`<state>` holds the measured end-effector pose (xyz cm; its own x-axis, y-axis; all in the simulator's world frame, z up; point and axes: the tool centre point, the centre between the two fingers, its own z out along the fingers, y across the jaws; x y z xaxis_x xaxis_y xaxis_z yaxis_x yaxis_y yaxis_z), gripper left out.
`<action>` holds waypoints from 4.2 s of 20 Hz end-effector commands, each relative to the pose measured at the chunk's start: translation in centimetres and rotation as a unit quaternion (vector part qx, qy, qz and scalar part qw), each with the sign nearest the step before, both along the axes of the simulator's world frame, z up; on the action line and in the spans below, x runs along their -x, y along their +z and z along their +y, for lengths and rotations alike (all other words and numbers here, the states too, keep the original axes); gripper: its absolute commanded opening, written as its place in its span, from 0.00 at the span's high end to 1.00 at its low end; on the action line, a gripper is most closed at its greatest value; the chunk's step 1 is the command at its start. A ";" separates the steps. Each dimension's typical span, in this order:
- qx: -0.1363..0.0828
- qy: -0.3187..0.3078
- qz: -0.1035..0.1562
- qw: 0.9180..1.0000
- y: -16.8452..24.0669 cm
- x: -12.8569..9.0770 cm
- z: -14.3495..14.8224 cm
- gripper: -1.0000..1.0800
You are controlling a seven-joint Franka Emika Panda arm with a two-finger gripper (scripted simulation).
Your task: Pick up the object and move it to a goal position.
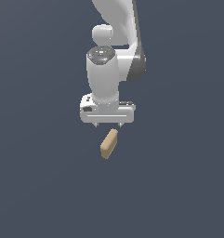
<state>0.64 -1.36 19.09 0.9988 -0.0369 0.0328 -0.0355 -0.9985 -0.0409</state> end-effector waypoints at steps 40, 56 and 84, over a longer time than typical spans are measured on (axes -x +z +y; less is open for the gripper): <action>0.013 -0.182 0.016 0.983 -3.5 -1.8 0.4 0.04; 0.015 -0.228 0.021 0.973 -4.8 -2.1 0.4 0.04; 0.015 -0.230 0.021 0.973 -9.4 -2.0 0.4 1.00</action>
<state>2.67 -0.95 9.61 0.8768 -0.4809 -0.0006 -0.4809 -0.8768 0.0005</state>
